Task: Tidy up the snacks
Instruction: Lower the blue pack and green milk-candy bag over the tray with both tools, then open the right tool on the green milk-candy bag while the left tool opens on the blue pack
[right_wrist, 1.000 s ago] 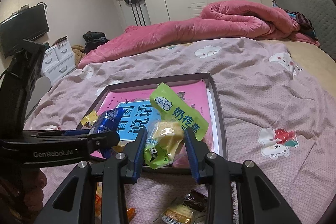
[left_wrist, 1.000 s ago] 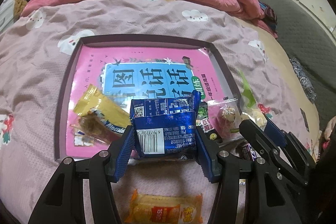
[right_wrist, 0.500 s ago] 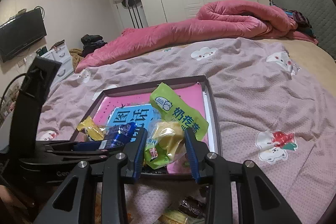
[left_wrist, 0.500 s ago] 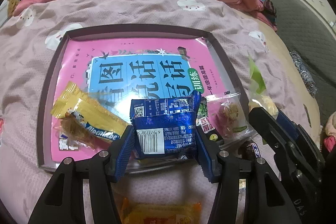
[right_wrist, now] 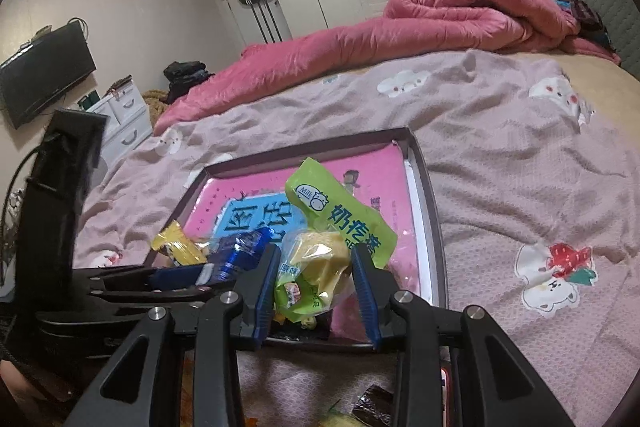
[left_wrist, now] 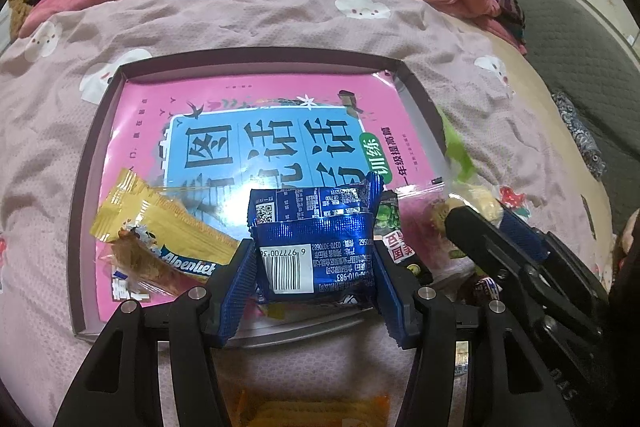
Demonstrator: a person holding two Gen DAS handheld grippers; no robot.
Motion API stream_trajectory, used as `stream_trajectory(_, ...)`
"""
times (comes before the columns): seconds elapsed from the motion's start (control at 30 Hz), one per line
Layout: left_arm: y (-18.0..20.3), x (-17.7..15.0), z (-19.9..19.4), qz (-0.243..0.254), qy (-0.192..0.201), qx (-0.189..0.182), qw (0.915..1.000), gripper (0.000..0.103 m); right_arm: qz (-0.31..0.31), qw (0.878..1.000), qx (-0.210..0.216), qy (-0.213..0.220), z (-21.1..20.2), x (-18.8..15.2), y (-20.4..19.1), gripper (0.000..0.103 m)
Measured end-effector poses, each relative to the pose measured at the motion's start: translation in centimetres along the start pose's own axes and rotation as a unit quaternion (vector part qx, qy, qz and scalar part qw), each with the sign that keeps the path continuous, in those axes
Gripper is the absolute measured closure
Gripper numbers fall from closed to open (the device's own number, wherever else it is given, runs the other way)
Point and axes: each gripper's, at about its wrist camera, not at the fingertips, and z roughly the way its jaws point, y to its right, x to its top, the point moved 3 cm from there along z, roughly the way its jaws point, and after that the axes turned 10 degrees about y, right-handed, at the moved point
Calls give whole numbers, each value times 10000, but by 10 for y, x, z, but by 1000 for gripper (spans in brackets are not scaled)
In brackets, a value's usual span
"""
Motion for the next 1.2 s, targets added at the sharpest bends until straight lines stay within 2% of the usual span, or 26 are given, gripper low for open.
stream_trajectory(0.43,4,-1,3,175,8,112,9998,44,250,9995,-59,-177,9,-7,12,64)
stream_trajectory(1.2,9,-1,4,319,5,214,9993,40,448,9990,30,-20,-1,-4,16,62)
